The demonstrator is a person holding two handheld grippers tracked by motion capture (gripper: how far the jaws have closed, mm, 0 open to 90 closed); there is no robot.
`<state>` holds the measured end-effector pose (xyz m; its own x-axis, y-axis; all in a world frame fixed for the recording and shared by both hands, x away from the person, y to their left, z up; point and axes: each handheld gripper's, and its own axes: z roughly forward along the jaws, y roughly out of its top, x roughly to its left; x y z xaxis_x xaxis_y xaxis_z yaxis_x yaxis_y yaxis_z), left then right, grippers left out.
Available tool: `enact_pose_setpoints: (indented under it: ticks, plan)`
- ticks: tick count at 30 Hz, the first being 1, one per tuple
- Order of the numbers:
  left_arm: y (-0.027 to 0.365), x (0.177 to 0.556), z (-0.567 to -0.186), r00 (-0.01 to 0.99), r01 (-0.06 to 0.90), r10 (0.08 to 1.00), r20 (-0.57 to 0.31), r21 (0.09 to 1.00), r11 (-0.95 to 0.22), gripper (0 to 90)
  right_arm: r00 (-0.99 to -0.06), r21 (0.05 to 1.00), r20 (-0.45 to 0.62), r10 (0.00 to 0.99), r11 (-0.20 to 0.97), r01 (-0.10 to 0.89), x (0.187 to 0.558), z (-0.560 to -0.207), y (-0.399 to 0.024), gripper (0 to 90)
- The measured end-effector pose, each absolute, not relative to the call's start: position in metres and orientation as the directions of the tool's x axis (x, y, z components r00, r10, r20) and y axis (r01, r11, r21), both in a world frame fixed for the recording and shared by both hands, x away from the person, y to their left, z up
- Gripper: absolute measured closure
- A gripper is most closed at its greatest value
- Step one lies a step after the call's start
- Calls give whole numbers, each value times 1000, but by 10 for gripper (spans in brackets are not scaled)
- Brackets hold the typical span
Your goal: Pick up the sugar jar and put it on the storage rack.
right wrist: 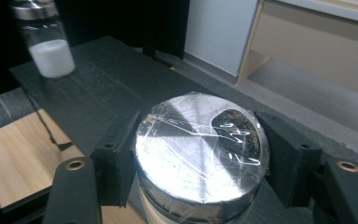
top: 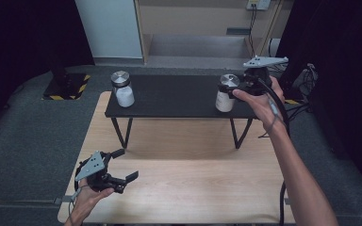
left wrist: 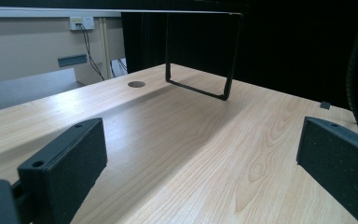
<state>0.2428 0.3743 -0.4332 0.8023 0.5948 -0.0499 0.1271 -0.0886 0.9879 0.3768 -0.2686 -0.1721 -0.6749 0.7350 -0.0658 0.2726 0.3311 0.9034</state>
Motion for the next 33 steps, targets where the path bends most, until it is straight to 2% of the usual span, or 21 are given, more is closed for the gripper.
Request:
enact_pose_setpoints:
  ticks: [14,30,33]
  plan:
    - [375,244,-433,804,127,593,-48,988,-93,6,-635,893,-47,771,317,320,404,-185,-254,347]
    - [375,244,-434,805,129,591,-48,987,-95,6,-623,889,-16,782,296,349,411,-189,-254,345]
    - [375,244,-433,806,127,591,-46,987,-97,6,-618,901,-18,786,280,331,408,-194,-255,291]
